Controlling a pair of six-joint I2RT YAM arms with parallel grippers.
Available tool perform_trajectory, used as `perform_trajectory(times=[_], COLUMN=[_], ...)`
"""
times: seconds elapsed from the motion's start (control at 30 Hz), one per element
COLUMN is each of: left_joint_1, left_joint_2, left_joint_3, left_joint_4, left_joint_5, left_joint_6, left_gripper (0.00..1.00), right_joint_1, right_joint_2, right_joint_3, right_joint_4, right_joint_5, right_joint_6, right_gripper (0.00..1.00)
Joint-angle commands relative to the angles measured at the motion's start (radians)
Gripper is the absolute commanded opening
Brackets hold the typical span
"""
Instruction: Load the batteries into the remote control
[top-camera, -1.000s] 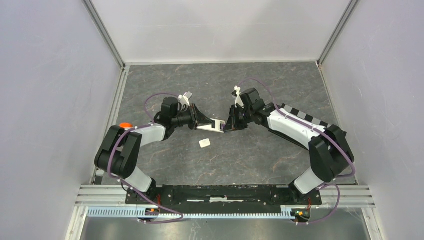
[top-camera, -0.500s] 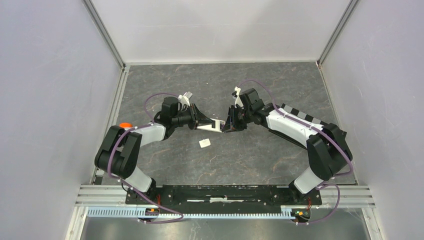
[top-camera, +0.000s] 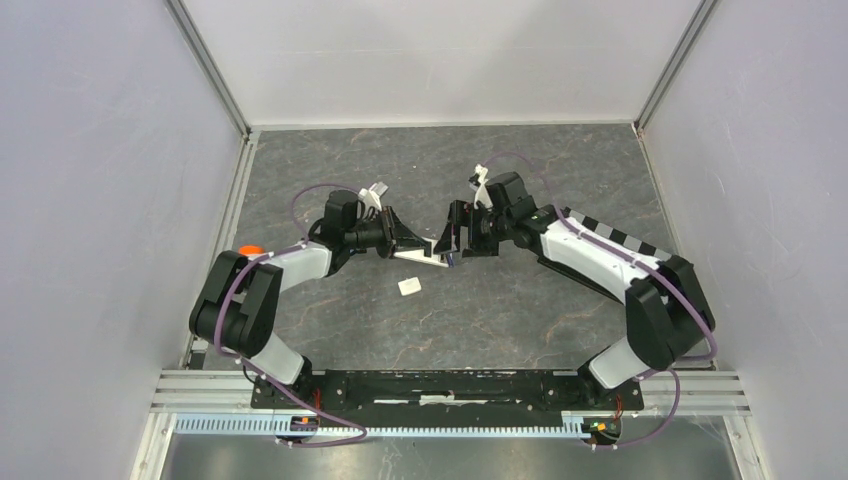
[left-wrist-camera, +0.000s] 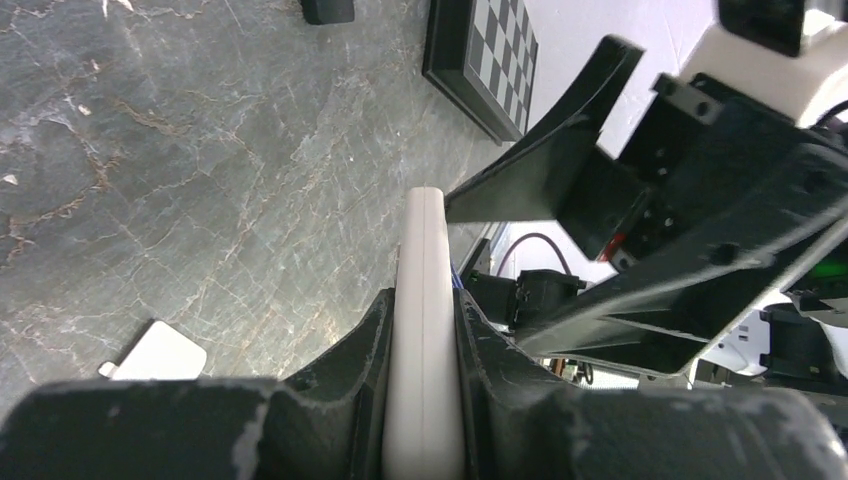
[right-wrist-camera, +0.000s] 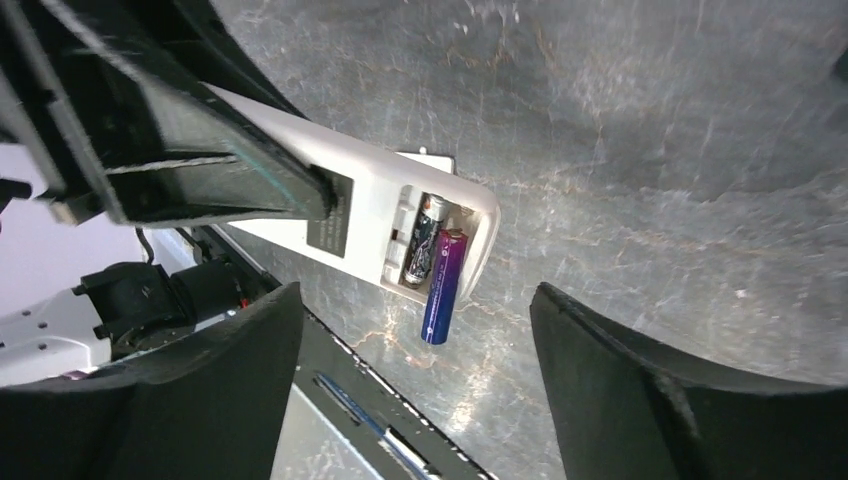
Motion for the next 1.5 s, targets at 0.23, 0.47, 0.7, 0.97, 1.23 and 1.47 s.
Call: perform_trajectory(times=[0.23, 0.47, 0.7, 0.97, 1.23, 1.47], left_joint_1=[-0.003, -0.003, -0.003, -0.003, -0.003, -0.003], left_joint_2=[-0.039, -0.068, -0.047, -0.021, -0.013, -0.014], left_joint_3=[0.111, 0.135, 0.127, 0.135, 0.137, 0.142], left_joint_4=[-0.063, -0.06, -0.073, -0.074, -0.073, -0.073], left_joint_5=[0.228, 0.418, 0.495, 0.515, 0.517, 0.531], left_joint_6=[-0.004, -0.014, -0.021, -0.041, -0.053, -0.037], left_gripper=[0.02, 0.02, 0.02, 0.02, 0.02, 0.02], right_joint_1=[-0.067, -0.084, -0.083, -0.047, -0.025, -0.025], right_joint_2=[-0.246, -0.253, -0.257, -0.234, -0.22, -0.19], right_joint_3=[-0.062, 0.019, -0.011, -0.047, -0.073, -0.062], right_joint_4=[0.197, -0.045, -0.087, -0.007, 0.079, 0.104], right_joint_5=[-0.042, -0.278, -0.432, -0.478, -0.397, -0.394], right_joint_6=[-0.275, -0.72, -0.818, -0.757, -0.69, -0.635], right_gripper=[0.98, 0.98, 0.98, 0.98, 0.97, 0.76])
